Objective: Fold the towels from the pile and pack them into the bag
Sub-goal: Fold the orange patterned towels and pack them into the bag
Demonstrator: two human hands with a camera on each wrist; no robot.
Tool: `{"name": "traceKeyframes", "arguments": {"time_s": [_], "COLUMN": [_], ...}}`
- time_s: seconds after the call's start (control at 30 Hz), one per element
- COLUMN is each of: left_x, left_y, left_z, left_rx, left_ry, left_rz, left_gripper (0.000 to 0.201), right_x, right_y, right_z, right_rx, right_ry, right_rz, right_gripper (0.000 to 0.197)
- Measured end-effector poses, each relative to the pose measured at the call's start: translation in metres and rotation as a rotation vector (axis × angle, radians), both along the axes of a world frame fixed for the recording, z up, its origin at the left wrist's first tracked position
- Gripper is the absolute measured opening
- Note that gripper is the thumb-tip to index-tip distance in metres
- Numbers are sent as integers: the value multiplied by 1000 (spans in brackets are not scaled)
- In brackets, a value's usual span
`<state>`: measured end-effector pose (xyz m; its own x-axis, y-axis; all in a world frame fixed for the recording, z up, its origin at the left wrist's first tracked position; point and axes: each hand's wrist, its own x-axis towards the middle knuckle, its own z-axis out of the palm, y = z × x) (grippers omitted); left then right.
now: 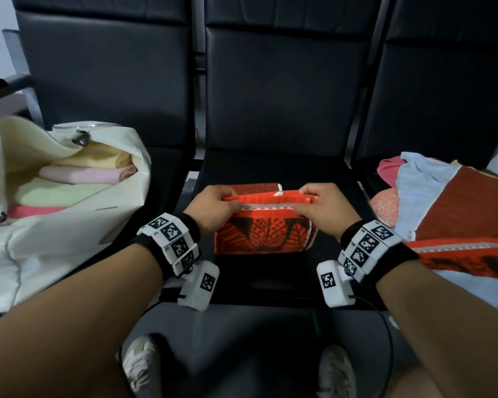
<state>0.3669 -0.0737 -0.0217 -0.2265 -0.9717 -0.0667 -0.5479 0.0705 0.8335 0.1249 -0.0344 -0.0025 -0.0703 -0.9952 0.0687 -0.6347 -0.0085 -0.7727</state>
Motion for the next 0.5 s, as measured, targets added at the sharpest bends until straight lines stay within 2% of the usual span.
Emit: {"name": "traceKeyframes", "arguments": {"time_s": [0.3,0.4,0.5], "left_x": [8,8,4], "left_y": [-29,-41,-48], "left_z": [-4,-5,-4], "left_rx": [-127,-136,-101], "left_ry": [88,97,123], "left_rz": [101,135,194], "left_gripper": [11,13,5], "right_x": [-1,-1,0], "right_y": [-46,-57,-66], "right_z": [-13,-17,-21], "right_rx": [19,-8,-33], "right_ry": [-94,-102,-122], "right_rz": [-6,-8,-38], "right_gripper": [17,14,12]}}
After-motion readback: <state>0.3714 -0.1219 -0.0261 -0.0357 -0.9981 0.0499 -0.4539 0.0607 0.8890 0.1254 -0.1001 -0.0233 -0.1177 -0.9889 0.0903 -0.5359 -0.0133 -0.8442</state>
